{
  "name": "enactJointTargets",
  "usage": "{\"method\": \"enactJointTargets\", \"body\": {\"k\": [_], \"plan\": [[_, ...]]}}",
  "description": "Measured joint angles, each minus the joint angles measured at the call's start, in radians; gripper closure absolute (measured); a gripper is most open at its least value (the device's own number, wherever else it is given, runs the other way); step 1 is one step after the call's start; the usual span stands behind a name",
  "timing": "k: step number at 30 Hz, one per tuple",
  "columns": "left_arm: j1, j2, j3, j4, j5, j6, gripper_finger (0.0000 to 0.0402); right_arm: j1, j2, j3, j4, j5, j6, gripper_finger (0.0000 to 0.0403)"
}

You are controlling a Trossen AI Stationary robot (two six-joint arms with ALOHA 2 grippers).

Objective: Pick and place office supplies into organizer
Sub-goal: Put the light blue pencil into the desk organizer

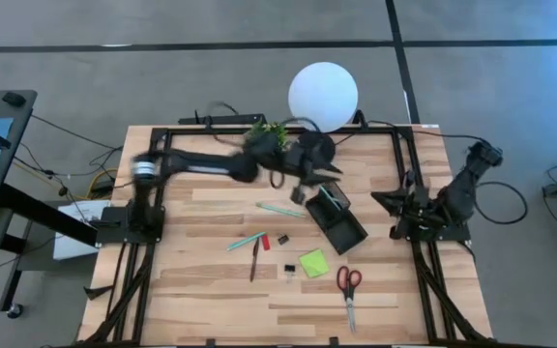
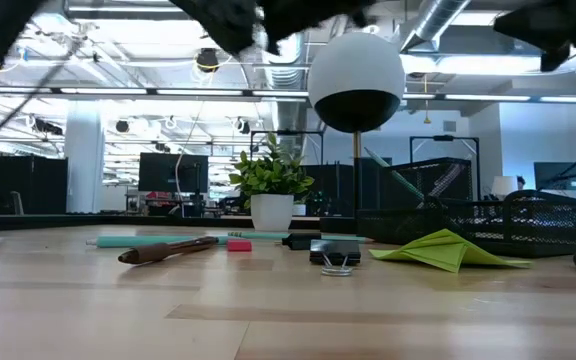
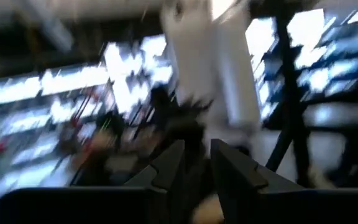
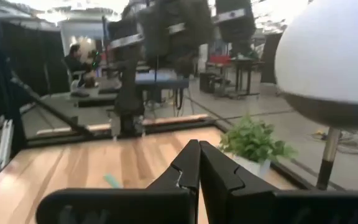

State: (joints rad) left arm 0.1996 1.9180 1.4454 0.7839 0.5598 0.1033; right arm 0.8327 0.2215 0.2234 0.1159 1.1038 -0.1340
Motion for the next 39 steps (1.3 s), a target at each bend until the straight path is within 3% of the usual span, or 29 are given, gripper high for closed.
{"method": "enactJointTargets", "body": {"k": [4, 6, 10, 13, 18, 24, 33, 36, 39], "plan": [[-0.005, -0.290, -0.129, -0.566, -0.216, 0.243, 0.0330, 0.101, 0.000, 0.000, -0.091, 0.089, 0.086, 0.0401], [-0.025, -0.389, -0.166, -0.767, -0.307, 0.283, 0.0331, 0.136, 0.001, 0.000, -0.121, 0.102, 0.107, 0.0401], [-0.066, -0.522, -0.213, -1.051, -0.337, 0.267, 0.0331, 0.172, 0.013, 0.000, -0.130, 0.103, 0.117, 0.0401], [-0.091, -0.572, -0.262, -1.120, -0.356, 0.183, 0.0331, 0.175, 0.033, 0.000, -0.133, 0.098, 0.187, 0.0401], [-0.114, -0.579, -0.331, -1.143, -0.548, 0.014, 0.0331, 0.175, 0.095, 0.000, -0.156, 0.068, 0.355, 0.0401], [-0.117, -0.561, -0.340, -1.272, -0.533, 0.025, 0.0331, 0.175, 0.209, 0.000, -0.169, 0.067, 0.522, 0.0401], [-0.115, -0.866, -0.339, -1.600, -0.676, 0.074, 0.0331, 0.175, 0.315, 0.000, -0.152, 0.066, 0.641, 0.0401], [-0.115, -0.990, -0.414, -1.514, -0.652, 0.074, 0.0331, 0.172, 0.333, 0.000, -0.141, 0.070, 0.642, 0.0401], [-0.112, -1.095, -0.589, -1.322, -0.592, 0.050, 0.0331, 0.162, 0.359, 0.000, -0.126, 0.073, 0.642, 0.0401]]}}
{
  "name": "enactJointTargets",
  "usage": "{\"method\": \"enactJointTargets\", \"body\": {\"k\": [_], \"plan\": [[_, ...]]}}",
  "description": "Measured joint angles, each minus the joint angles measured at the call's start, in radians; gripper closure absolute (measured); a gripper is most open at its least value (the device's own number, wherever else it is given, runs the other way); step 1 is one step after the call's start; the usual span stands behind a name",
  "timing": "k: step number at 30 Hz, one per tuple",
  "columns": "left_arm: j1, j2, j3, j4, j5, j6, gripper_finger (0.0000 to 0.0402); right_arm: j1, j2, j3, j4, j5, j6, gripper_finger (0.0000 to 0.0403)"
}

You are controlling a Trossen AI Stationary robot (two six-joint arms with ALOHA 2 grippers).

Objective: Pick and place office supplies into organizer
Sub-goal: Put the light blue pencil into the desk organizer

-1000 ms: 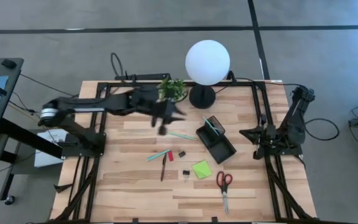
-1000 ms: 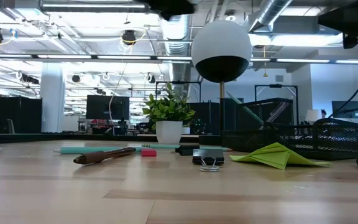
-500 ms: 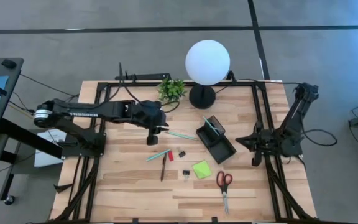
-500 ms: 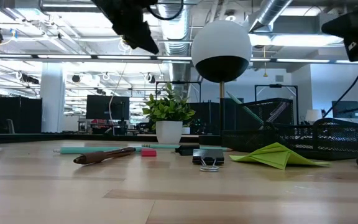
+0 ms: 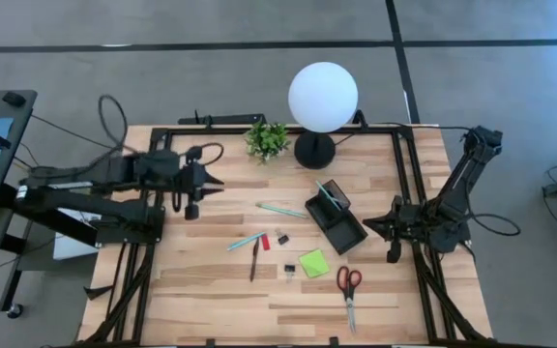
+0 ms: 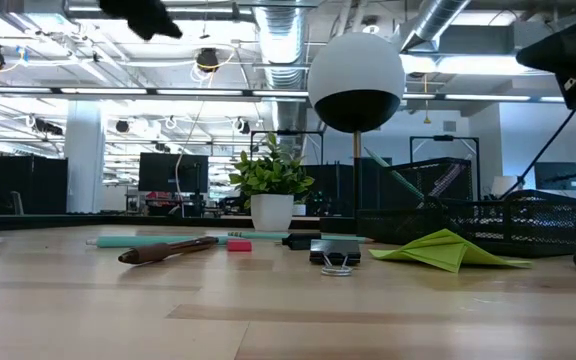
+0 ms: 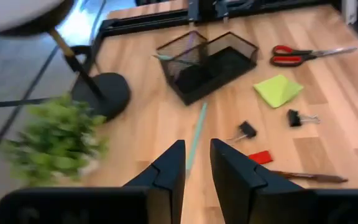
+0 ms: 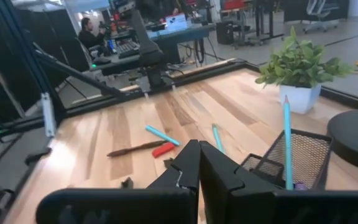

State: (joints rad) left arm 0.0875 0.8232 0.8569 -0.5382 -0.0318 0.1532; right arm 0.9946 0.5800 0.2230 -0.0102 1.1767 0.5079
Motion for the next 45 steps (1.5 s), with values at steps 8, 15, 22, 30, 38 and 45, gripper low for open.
{"method": "enactJointTargets", "body": {"k": [8, 15, 22, 30, 38, 45], "plan": [[0.001, -0.092, -0.495, 0.635, -0.053, -0.091, 0.0331, -0.016, 0.042, 0.000, 0.030, -0.001, 0.000, 0.0401], [0.031, 0.019, -0.612, 0.912, 0.019, -0.068, 0.0331, -0.016, 0.042, 0.000, 0.049, 0.000, -0.002, 0.0401], [0.039, 0.251, -0.612, 0.975, 0.060, -0.129, 0.0324, -0.016, 0.042, 0.000, 0.049, 0.000, -0.019, 0.0401], [0.040, 0.531, -0.549, 1.209, 0.064, -0.051, 0.0251, -0.016, 0.042, 0.000, 0.049, 0.000, -0.019, 0.0401], [0.070, 0.807, -0.458, 1.440, 0.345, 0.015, 0.0201, -0.016, 0.042, 0.000, 0.049, -0.001, -0.018, 0.0401], [0.191, 0.899, -0.454, 1.473, 0.400, 0.087, 0.0204, -0.016, 0.042, 0.000, 0.052, -0.001, 0.014, 0.0401]]}}
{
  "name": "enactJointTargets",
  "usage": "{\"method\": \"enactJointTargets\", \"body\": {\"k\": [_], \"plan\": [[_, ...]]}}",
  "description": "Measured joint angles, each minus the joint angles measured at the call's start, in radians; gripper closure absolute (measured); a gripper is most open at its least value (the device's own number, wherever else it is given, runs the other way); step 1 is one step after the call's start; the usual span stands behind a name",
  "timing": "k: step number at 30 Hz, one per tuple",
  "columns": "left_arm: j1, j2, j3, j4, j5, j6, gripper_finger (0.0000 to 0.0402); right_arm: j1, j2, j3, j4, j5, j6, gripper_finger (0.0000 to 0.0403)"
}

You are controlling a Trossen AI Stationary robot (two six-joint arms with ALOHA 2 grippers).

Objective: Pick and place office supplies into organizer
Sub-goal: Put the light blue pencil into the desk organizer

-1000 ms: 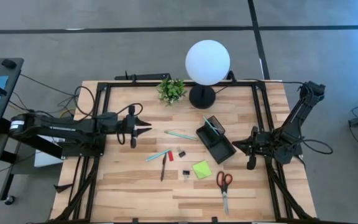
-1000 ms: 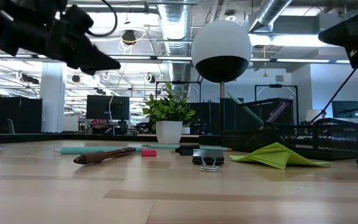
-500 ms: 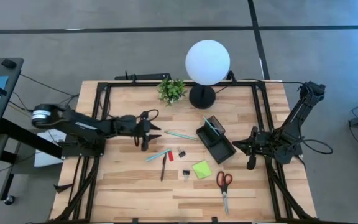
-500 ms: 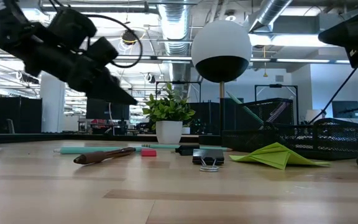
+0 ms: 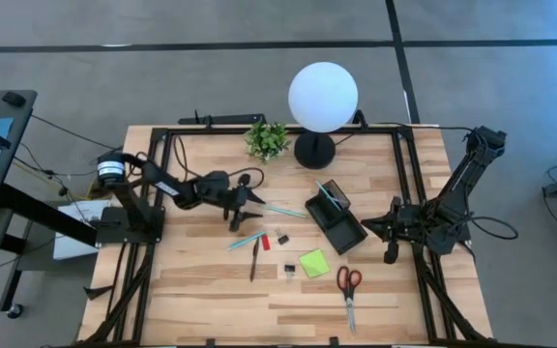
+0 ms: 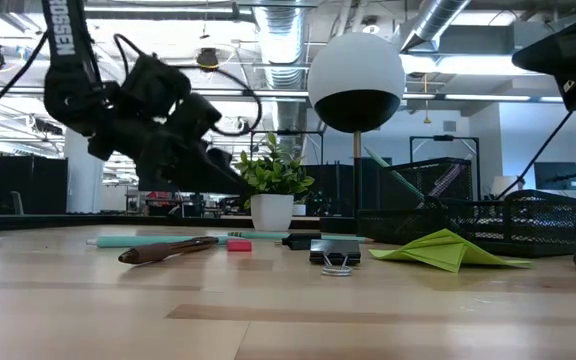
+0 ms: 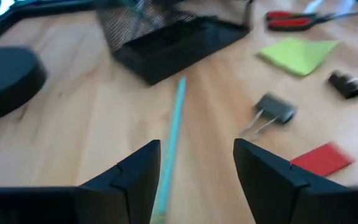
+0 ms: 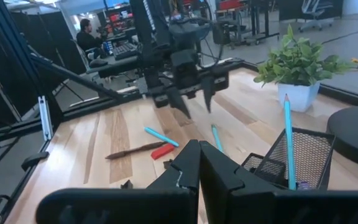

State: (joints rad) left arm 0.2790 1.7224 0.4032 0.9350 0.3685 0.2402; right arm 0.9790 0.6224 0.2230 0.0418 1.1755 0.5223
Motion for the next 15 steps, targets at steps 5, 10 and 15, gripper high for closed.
{"method": "enactJointTargets", "body": {"k": [5, 10, 15], "plan": [[0.119, 0.000, 0.008, 0.008, 0.221, 0.009, 0.0207, -0.003, 0.000, 0.000, 0.000, 0.001, -0.006, 0.0401], [0.163, 0.025, 0.009, -0.001, 0.297, -0.011, 0.0208, -0.026, 0.000, 0.000, 0.000, 0.001, -0.006, 0.0401], [0.147, 0.135, 0.021, 0.055, 0.281, -0.012, 0.0208, -0.060, 0.000, 0.000, 0.000, 0.000, -0.006, 0.0401]]}}
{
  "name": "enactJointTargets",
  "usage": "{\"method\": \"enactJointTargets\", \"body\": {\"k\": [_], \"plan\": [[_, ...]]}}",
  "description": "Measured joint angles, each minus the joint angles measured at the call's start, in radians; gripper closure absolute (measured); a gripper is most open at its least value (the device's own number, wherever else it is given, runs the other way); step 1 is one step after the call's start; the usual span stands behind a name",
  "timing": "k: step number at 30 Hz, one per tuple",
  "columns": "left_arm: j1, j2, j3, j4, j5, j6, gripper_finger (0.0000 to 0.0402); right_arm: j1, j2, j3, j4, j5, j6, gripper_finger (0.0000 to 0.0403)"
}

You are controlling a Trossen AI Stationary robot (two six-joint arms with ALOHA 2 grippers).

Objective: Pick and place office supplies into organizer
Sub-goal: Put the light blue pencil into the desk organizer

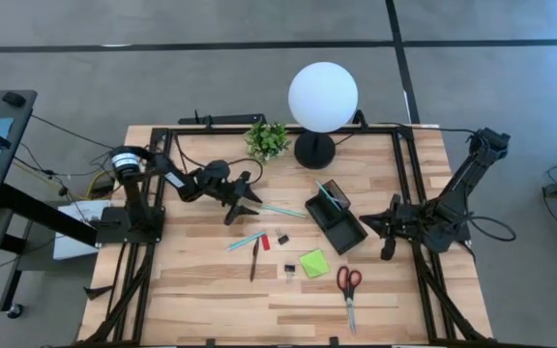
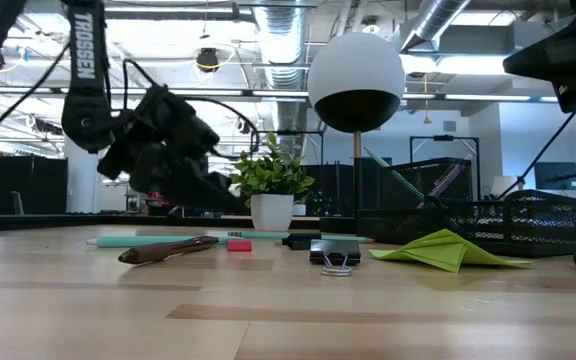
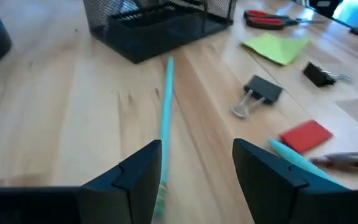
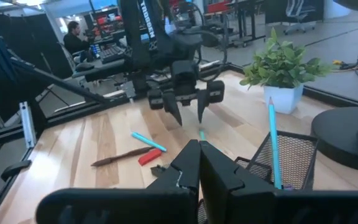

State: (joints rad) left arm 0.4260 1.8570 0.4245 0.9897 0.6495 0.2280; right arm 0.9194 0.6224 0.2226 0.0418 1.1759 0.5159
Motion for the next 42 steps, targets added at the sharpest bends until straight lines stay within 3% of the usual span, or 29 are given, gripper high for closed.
{"method": "enactJointTargets", "body": {"k": [4, 9, 18, 31, 42], "plan": [[0.008, 0.090, 0.043, 0.114, 0.000, -0.065, 0.0208, -0.019, 0.000, 0.000, 0.003, 0.000, 0.005, 0.0401], [0.016, 0.184, 0.098, 0.092, -0.002, -0.115, 0.0208, -0.018, 0.000, 0.000, 0.012, -0.001, 0.007, 0.0401], [-0.007, 0.217, 0.087, 0.108, 0.003, -0.111, 0.0208, -0.018, 0.000, 0.000, 0.011, -0.001, 0.007, 0.0401], [-0.146, 0.217, 0.085, 0.095, -0.238, -0.211, 0.0208, -0.018, 0.000, 0.000, 0.011, -0.007, 0.008, 0.0401], [-0.207, 0.219, 0.085, 0.093, -0.335, -0.170, 0.0217, -0.018, 0.000, 0.000, 0.011, -0.034, 0.008, 0.0401]]}}
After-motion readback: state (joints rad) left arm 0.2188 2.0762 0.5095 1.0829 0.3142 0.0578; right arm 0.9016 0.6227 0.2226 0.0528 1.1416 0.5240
